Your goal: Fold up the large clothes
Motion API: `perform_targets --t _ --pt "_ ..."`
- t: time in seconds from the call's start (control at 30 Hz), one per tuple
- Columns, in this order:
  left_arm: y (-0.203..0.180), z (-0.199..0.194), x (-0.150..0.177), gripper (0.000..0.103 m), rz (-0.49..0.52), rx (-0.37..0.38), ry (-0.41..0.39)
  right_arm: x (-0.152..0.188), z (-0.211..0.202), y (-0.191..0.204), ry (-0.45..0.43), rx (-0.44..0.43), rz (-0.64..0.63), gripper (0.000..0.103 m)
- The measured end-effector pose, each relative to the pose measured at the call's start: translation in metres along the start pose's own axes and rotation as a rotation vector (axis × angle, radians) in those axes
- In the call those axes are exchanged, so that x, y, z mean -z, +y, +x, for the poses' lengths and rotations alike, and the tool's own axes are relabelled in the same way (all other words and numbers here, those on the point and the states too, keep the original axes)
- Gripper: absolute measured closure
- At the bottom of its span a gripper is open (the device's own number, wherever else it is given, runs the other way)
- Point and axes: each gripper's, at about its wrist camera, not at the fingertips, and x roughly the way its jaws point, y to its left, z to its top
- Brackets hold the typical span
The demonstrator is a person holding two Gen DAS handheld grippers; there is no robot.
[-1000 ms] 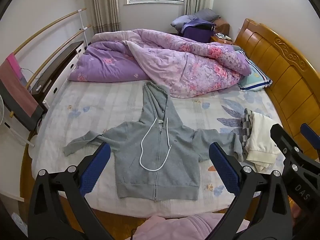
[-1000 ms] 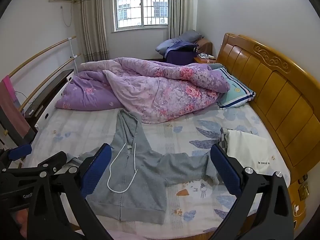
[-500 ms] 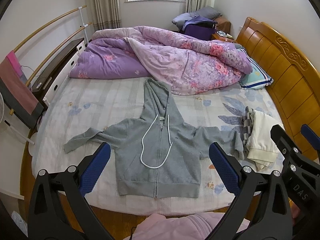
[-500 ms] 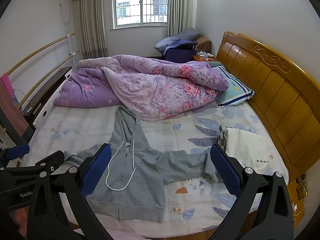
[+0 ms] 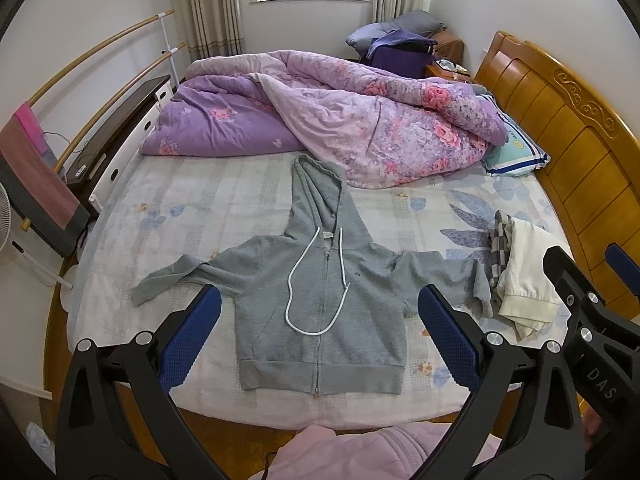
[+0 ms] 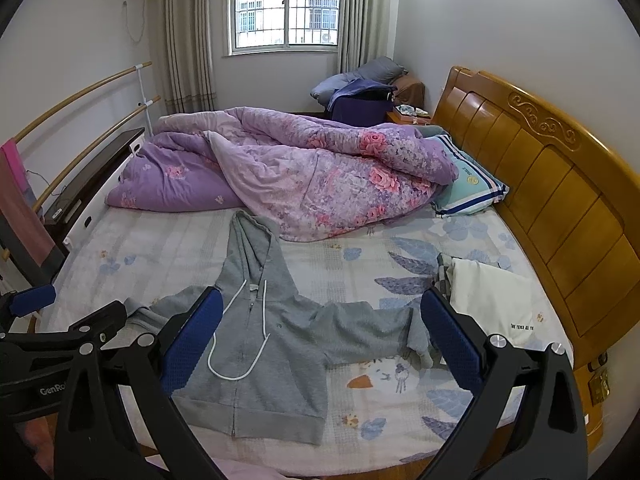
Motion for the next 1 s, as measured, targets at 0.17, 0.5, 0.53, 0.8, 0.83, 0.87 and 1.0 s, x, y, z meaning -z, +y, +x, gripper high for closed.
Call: perform_targets --t 0.17,0.5,0.53,0.8,0.83,0.87,1.0 --pt "0.007 -0.001 -0.001 0.005 -0.002 -0.001 0.006 -0.003 0.002 0.001 0.002 -0.001 -0.011 0.007" --pt "0.014 0.000 -0.004 0.005 -0.005 0.001 0.016 -0.005 0.005 0.005 0.003 0.007 -0.033 0.007" --pt "0.013 0.000 -0.006 0.005 -0.005 0.002 0.018 -0.005 0.005 0.005 0.004 0.007 -0.033 0.007" --pt "0.011 0.000 -0.006 0.005 -0.004 0.003 0.018 -0.005 0.005 0.006 0.001 0.010 -0.032 0.007" --pt "0.013 0.000 -0.005 0.005 -0.003 0.002 0.018 -0.005 0.005 0.006 0.002 0.013 -0.033 0.007" --pt "0.011 0.000 -0.006 0.005 -0.004 0.002 0.020 -0.005 0.005 0.005 0.002 0.014 -0.033 0.007" --pt "0.013 0.000 -0.006 0.005 -0.003 0.002 0.021 -0.005 0.007 0.004 0.003 0.018 -0.032 0.007"
